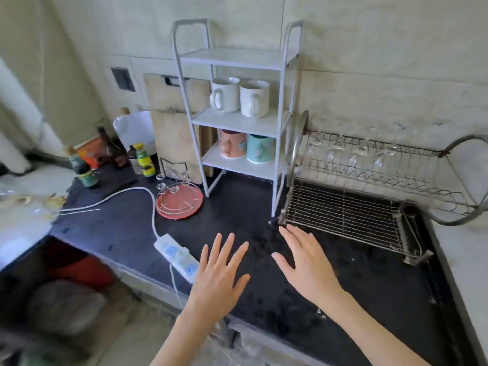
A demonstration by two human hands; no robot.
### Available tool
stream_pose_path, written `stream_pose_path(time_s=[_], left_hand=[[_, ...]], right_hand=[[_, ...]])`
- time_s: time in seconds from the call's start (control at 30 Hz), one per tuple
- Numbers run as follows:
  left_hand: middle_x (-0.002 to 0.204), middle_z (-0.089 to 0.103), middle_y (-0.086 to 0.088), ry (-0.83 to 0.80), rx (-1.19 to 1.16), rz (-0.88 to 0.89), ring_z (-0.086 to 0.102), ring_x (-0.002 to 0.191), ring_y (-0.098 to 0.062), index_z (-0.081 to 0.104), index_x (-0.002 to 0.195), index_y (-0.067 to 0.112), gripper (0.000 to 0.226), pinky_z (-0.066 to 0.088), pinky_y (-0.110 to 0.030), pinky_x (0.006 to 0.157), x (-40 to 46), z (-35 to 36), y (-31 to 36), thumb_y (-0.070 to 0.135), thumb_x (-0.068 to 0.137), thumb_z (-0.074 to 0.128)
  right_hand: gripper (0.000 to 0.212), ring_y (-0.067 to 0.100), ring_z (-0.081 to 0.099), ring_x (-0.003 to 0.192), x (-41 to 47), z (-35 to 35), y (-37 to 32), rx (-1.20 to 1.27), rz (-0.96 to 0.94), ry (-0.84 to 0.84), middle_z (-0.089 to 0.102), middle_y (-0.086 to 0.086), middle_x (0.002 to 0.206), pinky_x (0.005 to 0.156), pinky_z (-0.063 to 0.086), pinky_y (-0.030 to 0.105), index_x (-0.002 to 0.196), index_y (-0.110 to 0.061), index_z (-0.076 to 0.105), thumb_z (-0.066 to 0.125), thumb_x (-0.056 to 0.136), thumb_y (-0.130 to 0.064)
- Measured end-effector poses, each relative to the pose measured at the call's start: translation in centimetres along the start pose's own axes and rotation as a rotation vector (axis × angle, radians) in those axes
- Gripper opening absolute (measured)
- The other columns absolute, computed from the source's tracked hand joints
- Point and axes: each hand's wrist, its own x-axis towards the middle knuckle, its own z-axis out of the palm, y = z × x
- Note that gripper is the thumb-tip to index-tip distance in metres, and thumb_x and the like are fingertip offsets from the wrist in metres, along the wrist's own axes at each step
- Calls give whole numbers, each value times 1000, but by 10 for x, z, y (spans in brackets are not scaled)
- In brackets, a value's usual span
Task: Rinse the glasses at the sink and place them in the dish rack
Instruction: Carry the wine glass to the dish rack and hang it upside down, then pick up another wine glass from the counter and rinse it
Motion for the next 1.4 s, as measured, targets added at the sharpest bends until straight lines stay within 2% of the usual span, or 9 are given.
stream_pose_path(time_s=[0.27,0.4,0.5,0.67,0.8,0.9,1.07,1.2,1.4], left_hand=[[135,52,-9,-83,-17,-332,49,123,-37,47,131,23,58,45,-55,91,-166,-19,-115,49,82,34],[135,52,-10,-62,-46,-542,48,123,-38,40,132,24,57,44,-56,90,-221,-27,-174,50,82,35],[135,52,-11,-63,-60,-696,48,123,-38,41,132,24,55,44,-55,90,-248,-25,-211,55,93,18],[138,48,-10,-47,-14,-813,44,127,-38,42,134,25,63,41,-54,94,-250,-27,-289,59,93,7],[150,31,-7,12,-9,-875,21,139,-33,32,142,29,68,19,-49,108,-230,-43,-360,64,89,8],[156,7,1,74,-8,-911,-11,140,-23,15,146,35,73,-6,-39,111,-213,-47,-405,65,81,5],[151,28,-4,-3,-4,-946,6,138,-28,28,143,30,68,10,-46,108,-190,-49,-471,63,89,4],[150,-12,7,54,-52,-953,-22,136,-21,-10,142,41,73,-11,-38,110,-175,-46,-525,68,74,-8],[145,39,-7,7,-42,-920,21,134,-31,22,142,30,63,24,-53,102,-156,-37,-627,62,91,5]], right_hand=[[57,32,63,106,-27,86,-159,93,-221,-185,62,13,121,90,47,52,121,-8,59,40,85,-47],[66,32,55,117,-7,119,-235,154,-346,-261,57,14,129,98,42,50,127,-7,57,35,87,-55],[73,29,51,124,15,145,-284,186,-440,-283,53,12,135,102,41,51,131,-10,53,26,89,-63],[68,20,33,138,84,186,-351,198,-535,-306,38,4,148,116,16,39,141,-16,41,33,87,-56],[60,13,21,143,149,213,-397,183,-619,-368,26,-1,154,117,6,30,147,-21,29,37,95,-50],[58,11,19,143,196,230,-429,182,-653,-395,25,-3,154,117,7,29,148,-22,26,40,96,-46],[57,14,24,141,254,254,-475,211,-661,-441,30,-2,152,118,17,30,146,-20,31,45,95,-43],[58,14,25,140,297,279,-512,192,-665,-469,31,-2,151,115,19,28,146,-18,31,46,95,-41],[56,18,28,138,363,334,-574,184,-575,-485,33,1,150,112,24,30,144,-17,32,51,95,-34]])
